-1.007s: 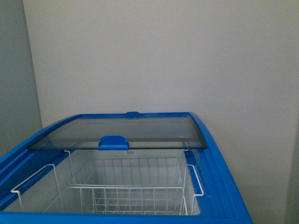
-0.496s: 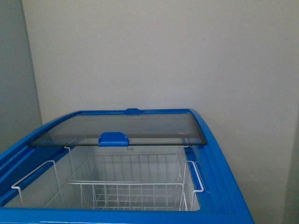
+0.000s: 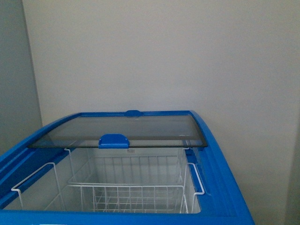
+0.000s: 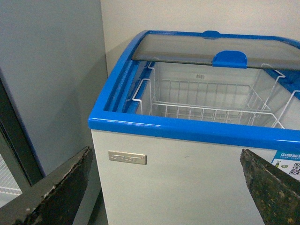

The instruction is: Put drink in fridge

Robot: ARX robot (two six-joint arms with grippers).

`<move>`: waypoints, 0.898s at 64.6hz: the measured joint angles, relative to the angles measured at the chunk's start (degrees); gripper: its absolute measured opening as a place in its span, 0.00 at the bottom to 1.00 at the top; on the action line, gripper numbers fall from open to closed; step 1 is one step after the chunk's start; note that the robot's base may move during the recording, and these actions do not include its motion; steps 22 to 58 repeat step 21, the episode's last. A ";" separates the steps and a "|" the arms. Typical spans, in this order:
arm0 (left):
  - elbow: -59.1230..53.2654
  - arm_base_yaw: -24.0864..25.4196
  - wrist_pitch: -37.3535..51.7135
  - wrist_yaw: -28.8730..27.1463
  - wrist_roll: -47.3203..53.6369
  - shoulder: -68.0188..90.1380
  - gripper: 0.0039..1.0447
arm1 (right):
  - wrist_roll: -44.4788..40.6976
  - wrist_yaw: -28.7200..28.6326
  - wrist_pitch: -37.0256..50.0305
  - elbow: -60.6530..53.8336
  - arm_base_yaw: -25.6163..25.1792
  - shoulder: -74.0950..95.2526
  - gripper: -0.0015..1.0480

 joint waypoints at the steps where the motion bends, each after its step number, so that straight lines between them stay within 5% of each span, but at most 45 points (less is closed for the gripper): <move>1: 0.00 0.00 0.00 0.00 -0.02 0.00 0.92 | 0.00 0.00 0.00 0.02 0.00 0.00 0.93; 58: 0.00 0.00 0.00 0.00 -0.02 0.00 0.92 | 0.00 0.00 0.00 0.00 0.00 0.00 0.93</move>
